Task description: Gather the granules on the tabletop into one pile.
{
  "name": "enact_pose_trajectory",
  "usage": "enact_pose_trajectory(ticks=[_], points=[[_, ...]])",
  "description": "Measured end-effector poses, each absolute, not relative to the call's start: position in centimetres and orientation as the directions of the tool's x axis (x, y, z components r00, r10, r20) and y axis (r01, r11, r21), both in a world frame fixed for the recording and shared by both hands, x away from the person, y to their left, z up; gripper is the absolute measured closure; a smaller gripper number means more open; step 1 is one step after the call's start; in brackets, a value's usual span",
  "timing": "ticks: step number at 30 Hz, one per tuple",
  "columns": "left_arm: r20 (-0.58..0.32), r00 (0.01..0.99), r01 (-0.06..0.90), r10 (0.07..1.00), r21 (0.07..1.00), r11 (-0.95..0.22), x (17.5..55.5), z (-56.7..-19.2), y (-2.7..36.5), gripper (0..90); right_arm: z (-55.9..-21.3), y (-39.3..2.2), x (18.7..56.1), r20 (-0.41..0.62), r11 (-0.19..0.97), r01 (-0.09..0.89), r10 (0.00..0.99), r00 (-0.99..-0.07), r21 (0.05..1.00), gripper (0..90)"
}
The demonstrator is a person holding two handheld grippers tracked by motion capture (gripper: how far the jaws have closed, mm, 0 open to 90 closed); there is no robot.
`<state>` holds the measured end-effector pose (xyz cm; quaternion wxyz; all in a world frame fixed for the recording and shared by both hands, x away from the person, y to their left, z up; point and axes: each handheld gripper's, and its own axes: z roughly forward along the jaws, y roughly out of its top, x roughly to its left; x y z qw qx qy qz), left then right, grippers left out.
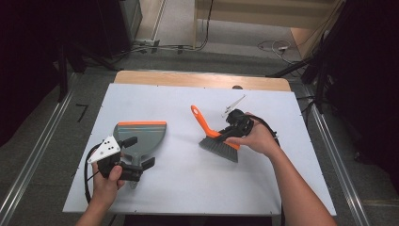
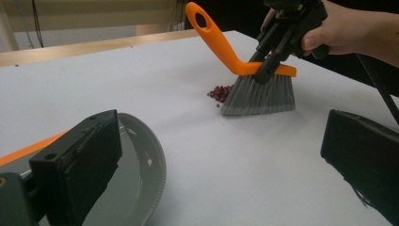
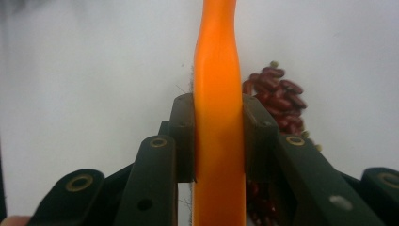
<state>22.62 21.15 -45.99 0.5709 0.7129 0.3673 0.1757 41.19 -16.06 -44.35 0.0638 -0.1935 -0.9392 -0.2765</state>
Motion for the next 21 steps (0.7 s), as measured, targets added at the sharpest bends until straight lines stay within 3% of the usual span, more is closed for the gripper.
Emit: enact_pose_trajectory(ticks=[21], points=[[-0.169, 0.667, 0.323, 0.725, 0.943, -0.077, 22.6, -45.9, 21.2, 0.0, -43.2, -15.8, 42.9, 0.099, 0.771, 0.355, 0.359, -0.928, 0.529, 69.0]])
